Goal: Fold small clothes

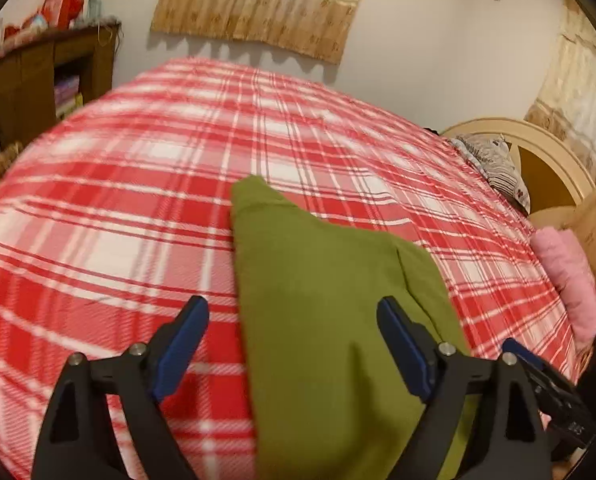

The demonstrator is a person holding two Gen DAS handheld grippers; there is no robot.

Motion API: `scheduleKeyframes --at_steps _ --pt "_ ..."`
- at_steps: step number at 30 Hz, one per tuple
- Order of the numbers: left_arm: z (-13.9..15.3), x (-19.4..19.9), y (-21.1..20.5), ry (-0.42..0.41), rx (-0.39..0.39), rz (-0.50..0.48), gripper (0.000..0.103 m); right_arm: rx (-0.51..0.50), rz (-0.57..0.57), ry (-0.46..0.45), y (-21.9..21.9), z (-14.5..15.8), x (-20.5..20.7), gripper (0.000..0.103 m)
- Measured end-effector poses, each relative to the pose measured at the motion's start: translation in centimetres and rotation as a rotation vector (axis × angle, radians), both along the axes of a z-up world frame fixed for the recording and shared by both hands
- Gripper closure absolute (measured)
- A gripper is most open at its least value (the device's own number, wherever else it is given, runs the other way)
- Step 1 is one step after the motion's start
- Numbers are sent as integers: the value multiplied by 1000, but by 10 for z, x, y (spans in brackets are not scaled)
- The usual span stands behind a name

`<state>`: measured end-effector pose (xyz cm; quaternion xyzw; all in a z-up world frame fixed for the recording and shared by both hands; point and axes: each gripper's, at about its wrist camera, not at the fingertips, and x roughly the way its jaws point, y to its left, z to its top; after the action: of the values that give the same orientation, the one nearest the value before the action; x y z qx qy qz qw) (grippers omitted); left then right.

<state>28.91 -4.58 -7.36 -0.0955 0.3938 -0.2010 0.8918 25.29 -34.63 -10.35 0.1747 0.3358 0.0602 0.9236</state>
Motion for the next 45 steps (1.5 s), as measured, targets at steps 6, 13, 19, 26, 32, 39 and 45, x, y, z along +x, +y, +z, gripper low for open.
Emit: scheduleKeyframes --at_steps 6,13,19,26,32,39,45 --pt "-44 4 -4 101 -48 -26 15 49 -6 122 -10 -47 50 36" --pt "-43 -5 0 93 -65 -64 15 182 101 87 -15 -56 47 33" --pt "-42 -1 -1 88 -54 -66 14 191 137 91 -16 -56 61 33" --pt "-42 1 -8 80 -17 -57 15 78 167 81 0 -52 70 46" --pt "-40 0 -14 51 -2 -73 33 48 181 45 4 -50 63 58" --pt "-41 6 -17 64 5 -67 30 187 184 95 -11 -63 70 50" --pt "-34 -2 -27 8 62 -93 50 88 173 80 4 -54 63 60"
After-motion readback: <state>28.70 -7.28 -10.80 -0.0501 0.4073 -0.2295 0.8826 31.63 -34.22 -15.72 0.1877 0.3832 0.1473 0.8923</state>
